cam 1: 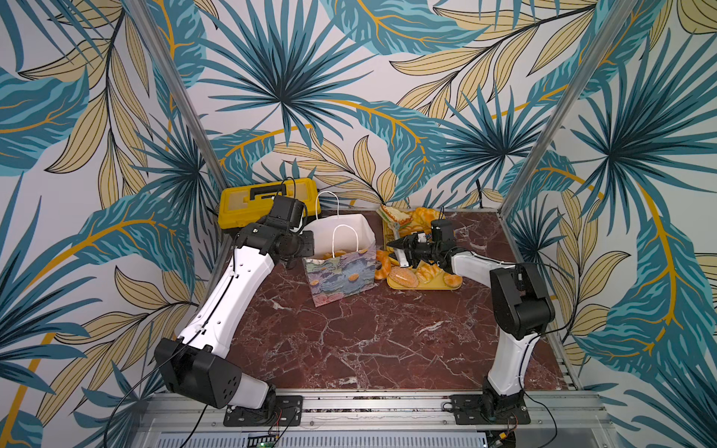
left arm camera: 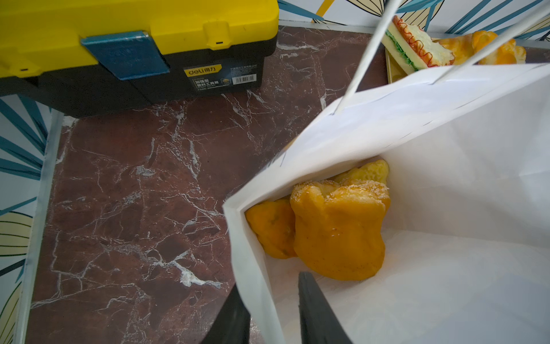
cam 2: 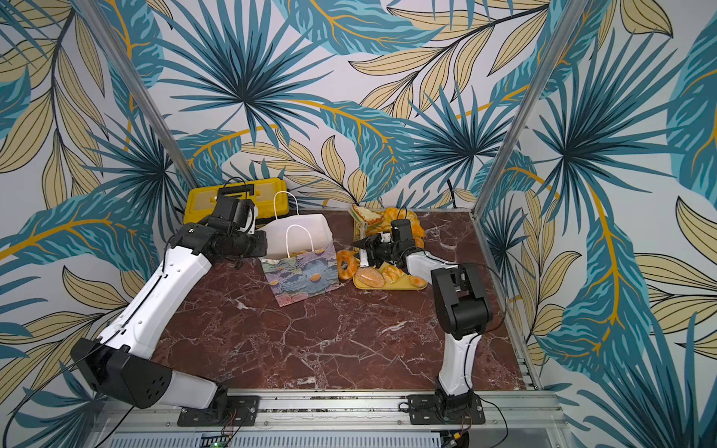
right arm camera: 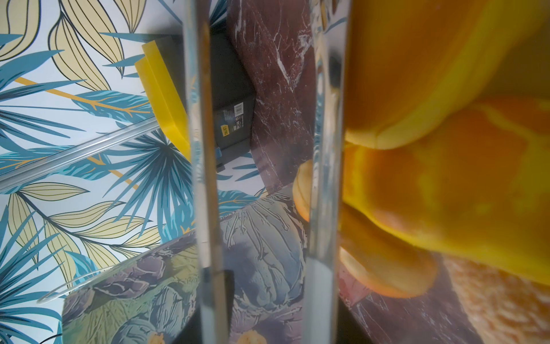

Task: Pack bread into a paper bag
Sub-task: Pick up the fake bread from the plate.

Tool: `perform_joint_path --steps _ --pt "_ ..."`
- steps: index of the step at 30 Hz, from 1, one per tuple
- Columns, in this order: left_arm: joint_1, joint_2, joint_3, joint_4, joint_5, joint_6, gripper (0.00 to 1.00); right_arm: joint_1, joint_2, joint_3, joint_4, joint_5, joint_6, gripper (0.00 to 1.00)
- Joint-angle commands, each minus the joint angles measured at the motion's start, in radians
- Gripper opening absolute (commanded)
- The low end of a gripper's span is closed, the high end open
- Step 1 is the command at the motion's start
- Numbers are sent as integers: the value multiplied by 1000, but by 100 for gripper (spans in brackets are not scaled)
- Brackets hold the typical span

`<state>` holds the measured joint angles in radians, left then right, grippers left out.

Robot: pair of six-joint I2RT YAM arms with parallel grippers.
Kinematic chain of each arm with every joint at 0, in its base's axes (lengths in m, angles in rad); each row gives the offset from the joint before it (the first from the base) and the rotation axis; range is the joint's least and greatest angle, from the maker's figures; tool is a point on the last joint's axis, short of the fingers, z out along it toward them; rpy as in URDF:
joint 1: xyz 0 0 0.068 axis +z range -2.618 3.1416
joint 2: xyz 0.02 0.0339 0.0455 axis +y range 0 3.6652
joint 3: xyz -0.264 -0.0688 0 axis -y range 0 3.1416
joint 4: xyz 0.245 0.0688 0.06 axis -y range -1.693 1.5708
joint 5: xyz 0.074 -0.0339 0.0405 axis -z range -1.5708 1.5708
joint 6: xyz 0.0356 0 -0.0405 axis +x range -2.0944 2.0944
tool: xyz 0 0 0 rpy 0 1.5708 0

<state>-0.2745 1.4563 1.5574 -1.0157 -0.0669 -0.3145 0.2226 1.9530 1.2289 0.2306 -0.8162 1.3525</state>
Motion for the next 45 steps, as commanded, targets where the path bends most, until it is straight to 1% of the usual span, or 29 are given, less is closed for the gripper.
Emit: perform_joint_path --steps 1,6,11,23,28,34,39,41,45 --pt "-1 -23 -20 12 -7 2 32 0 -14 -1 13 -8 -16 45" --pt "0 -23 -19 12 -3 1 32 -2 -6 -8 18 -8 -13 45" --pt "0 -27 -19 9 -12 5 32 -6 16 20 23 -12 -12 45" --pt "-1 -17 -13 11 -9 8 32 -70 52 80 -28 -32 -49 45" --pt "-1 -13 -11 7 -9 8 32 -71 79 82 -16 -35 -47 45" --pt "-1 -15 -11 2 -13 8 32 -73 116 95 5 -41 -38 43" --pt "0 -17 -13 -1 -14 8 32 -77 118 90 11 -44 -36 34" --pt "-1 -17 -13 -1 -13 8 32 -78 108 83 7 -47 -42 27" --pt "-1 -14 -13 2 -12 8 32 -82 73 80 -41 -54 -75 9"
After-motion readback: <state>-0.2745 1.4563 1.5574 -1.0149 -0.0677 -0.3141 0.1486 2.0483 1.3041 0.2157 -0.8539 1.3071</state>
